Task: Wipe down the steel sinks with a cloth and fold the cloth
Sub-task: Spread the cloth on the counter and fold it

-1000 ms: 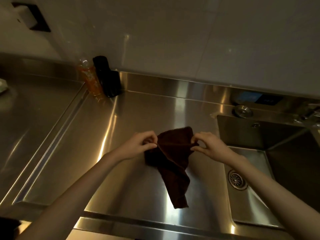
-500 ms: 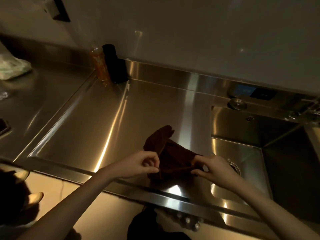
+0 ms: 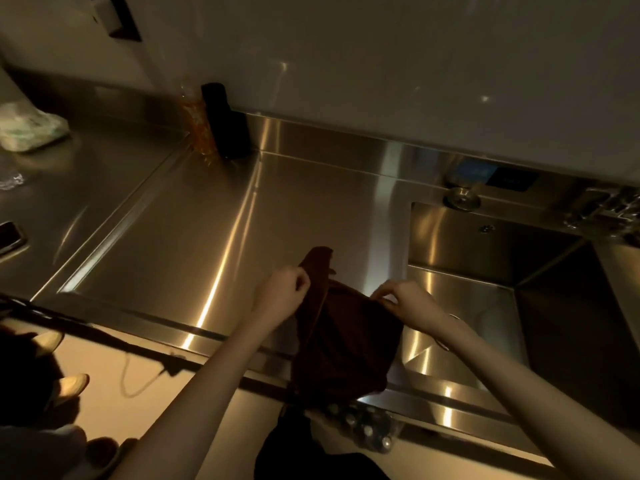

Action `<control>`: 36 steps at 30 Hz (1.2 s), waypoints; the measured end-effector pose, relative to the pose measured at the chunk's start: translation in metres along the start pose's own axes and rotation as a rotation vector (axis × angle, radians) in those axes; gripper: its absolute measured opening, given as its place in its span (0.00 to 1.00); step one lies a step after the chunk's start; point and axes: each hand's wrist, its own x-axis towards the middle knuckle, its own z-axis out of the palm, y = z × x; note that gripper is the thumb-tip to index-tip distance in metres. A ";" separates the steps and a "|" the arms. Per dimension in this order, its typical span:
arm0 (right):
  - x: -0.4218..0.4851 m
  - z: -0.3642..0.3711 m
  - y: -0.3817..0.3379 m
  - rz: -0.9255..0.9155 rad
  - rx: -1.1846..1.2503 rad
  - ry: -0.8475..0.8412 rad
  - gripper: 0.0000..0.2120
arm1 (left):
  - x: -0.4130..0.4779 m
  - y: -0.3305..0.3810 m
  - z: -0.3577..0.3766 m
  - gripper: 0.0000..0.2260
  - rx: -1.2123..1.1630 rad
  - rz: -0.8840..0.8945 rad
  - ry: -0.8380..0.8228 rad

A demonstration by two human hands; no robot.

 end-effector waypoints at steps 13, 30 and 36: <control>0.054 0.021 0.001 0.286 -0.037 -0.154 0.08 | 0.122 0.000 0.030 0.12 0.217 -0.061 -0.177; 0.111 -0.071 0.035 0.581 0.210 0.056 0.05 | 0.170 -0.152 -0.115 0.15 -0.406 -0.307 0.093; 0.092 -0.045 0.012 0.346 -0.012 -0.440 0.12 | 0.127 -0.154 -0.103 0.13 -0.167 0.025 -0.528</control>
